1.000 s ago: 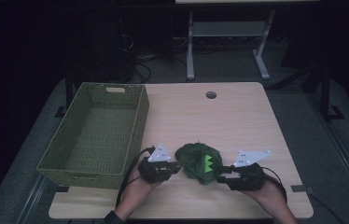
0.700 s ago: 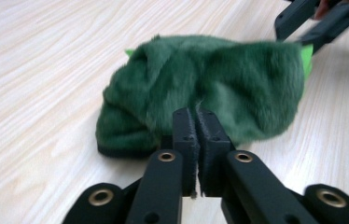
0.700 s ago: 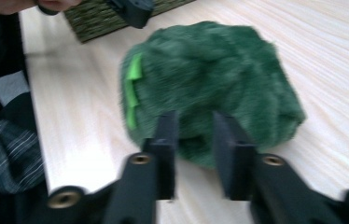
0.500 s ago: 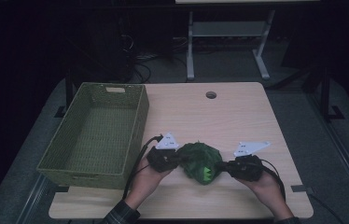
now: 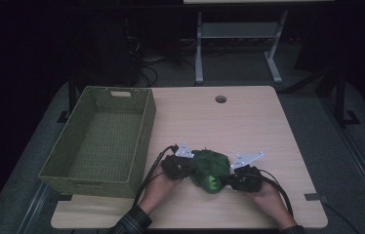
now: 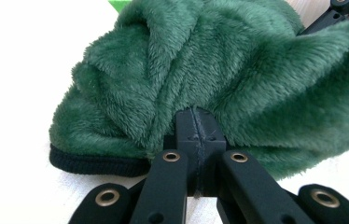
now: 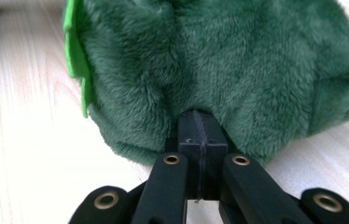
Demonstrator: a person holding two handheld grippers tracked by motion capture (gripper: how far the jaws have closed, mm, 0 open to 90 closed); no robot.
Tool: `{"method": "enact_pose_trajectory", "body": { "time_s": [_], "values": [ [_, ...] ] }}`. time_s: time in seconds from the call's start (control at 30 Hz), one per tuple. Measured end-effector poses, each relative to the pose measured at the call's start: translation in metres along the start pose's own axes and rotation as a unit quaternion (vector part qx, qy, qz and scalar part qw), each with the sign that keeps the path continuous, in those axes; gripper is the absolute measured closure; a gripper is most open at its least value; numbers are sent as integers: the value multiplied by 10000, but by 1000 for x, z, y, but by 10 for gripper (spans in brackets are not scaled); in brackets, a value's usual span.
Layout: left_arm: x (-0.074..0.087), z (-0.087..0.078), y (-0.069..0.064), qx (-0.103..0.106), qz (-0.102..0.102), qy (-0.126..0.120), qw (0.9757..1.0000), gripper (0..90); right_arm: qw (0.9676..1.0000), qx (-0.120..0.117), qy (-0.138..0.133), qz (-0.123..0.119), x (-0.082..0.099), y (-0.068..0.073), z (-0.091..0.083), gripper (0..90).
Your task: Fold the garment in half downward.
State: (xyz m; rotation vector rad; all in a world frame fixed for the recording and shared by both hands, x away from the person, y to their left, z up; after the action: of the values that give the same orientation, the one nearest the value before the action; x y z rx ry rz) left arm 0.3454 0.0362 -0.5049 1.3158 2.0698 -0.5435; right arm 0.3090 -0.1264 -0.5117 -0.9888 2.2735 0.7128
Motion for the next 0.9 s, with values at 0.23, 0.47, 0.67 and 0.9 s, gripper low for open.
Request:
{"method": "enact_pose_trajectory", "body": {
  "time_s": [0.23, 0.47, 0.67, 0.9],
  "values": [
    [7, 5, 0, -48, 47, 137, 9999, 899, 9999, -20, 101, 43, 5, 3, 7, 899],
    [5, -3, 1, 56, -123, -75, 9999, 898, 10000, 44, -41, 25, 3, 2, -6, 896],
    [-1, -23, -2, 92, -147, -349, 9992, 897, 9987, 228, -438, 122, -2, -7, -34, 891],
    [3, -41, -11, 224, -242, -537, 9980, 898, 9962, 420, -708, 294, -12, -27, -49, 898]
  ]
}}
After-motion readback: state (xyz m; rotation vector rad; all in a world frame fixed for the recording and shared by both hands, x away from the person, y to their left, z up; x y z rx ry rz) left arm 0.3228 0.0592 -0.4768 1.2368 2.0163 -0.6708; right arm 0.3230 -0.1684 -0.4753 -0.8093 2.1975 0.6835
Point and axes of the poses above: each handheld gripper's, and its own axes: z roughly forward along the jaws, x roughly out of its underside, y roughly to its left, the point moved 7 cm from there along z, roughly forward along the jaws, and after that the axes turned 6 degrees about z, right-handed, at the moved point
